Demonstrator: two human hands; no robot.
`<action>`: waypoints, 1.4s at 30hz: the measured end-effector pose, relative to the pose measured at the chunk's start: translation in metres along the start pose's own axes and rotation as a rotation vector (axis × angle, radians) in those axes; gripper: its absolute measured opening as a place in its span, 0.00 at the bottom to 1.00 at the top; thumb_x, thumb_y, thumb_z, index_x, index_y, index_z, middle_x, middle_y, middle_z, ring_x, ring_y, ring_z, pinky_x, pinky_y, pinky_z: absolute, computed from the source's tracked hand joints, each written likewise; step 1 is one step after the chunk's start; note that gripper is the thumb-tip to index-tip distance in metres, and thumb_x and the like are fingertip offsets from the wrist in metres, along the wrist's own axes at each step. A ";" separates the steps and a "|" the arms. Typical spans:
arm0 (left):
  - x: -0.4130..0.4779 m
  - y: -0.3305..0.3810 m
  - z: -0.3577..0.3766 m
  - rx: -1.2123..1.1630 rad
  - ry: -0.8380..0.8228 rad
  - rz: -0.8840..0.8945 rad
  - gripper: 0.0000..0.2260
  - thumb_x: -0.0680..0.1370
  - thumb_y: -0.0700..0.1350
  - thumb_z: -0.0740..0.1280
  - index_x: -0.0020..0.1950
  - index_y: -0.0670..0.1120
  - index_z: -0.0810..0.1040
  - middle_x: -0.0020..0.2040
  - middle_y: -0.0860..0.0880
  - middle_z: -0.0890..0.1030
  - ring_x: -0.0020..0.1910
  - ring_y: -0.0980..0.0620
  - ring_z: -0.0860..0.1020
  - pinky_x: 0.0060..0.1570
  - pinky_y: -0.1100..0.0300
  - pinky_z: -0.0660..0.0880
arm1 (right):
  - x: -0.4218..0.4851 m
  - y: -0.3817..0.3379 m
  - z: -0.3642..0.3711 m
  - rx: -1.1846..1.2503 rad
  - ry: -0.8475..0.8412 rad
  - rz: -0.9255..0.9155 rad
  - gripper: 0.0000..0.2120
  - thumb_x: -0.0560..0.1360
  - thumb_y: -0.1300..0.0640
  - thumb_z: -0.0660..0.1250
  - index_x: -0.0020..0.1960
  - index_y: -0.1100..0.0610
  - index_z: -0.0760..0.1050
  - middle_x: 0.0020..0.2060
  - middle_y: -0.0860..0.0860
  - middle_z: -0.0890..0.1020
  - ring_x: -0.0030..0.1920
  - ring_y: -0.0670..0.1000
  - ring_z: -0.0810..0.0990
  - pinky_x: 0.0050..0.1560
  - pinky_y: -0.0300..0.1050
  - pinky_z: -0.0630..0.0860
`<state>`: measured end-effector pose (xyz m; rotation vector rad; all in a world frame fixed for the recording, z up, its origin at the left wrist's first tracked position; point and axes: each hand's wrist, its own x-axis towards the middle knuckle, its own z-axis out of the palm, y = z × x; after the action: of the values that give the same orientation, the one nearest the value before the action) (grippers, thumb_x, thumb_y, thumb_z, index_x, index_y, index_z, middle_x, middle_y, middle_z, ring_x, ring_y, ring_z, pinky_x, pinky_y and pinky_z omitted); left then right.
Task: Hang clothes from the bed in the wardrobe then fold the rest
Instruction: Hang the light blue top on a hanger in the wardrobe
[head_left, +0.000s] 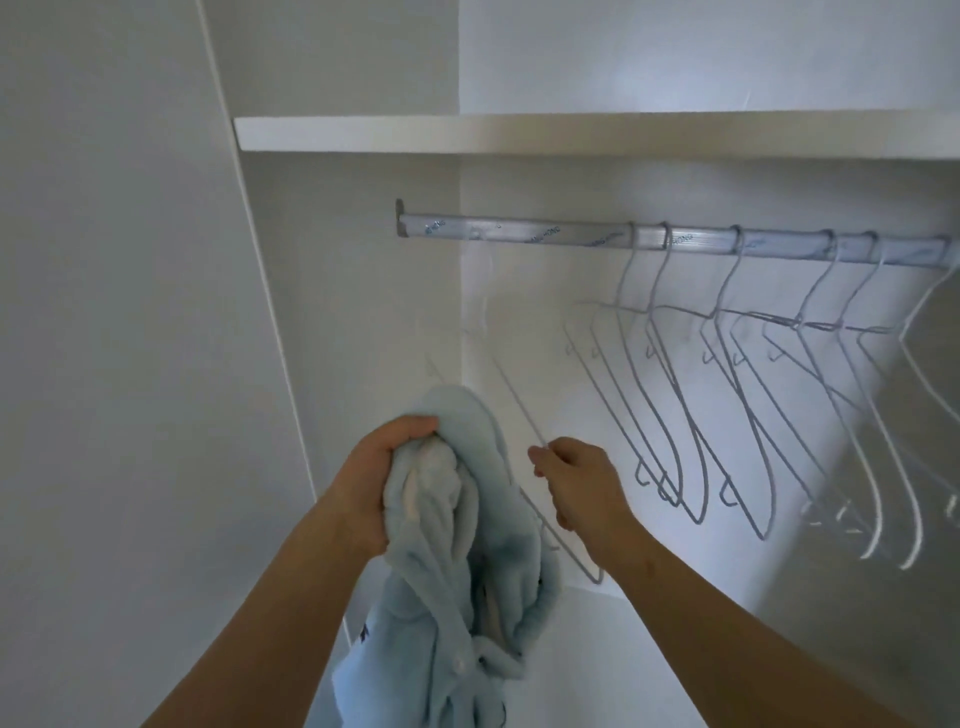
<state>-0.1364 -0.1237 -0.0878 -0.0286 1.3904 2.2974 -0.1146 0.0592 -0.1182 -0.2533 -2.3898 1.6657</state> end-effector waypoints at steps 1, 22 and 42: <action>0.000 -0.001 0.001 0.012 -0.023 0.002 0.12 0.69 0.46 0.65 0.44 0.38 0.81 0.35 0.41 0.81 0.32 0.45 0.80 0.34 0.56 0.78 | -0.012 0.005 -0.001 -0.042 0.003 -0.022 0.10 0.76 0.57 0.62 0.37 0.59 0.68 0.26 0.51 0.65 0.27 0.47 0.61 0.31 0.41 0.61; -0.037 -0.043 0.112 0.629 -0.527 -0.096 0.12 0.70 0.43 0.69 0.50 0.39 0.79 0.44 0.39 0.82 0.36 0.46 0.81 0.36 0.59 0.79 | -0.144 -0.004 -0.107 0.149 0.522 -0.054 0.06 0.72 0.57 0.67 0.37 0.50 0.75 0.19 0.43 0.69 0.22 0.42 0.65 0.24 0.32 0.63; 0.006 -0.013 0.115 0.568 0.098 0.465 0.10 0.76 0.50 0.65 0.52 0.46 0.75 0.45 0.47 0.78 0.44 0.47 0.76 0.48 0.53 0.74 | -0.179 0.013 -0.181 0.247 0.579 -0.044 0.19 0.74 0.60 0.68 0.25 0.55 0.78 0.16 0.47 0.63 0.17 0.43 0.59 0.19 0.32 0.57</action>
<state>-0.1121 -0.0195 -0.0442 0.4009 2.2448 2.1604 0.1078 0.1797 -0.0839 -0.5484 -1.7411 1.5751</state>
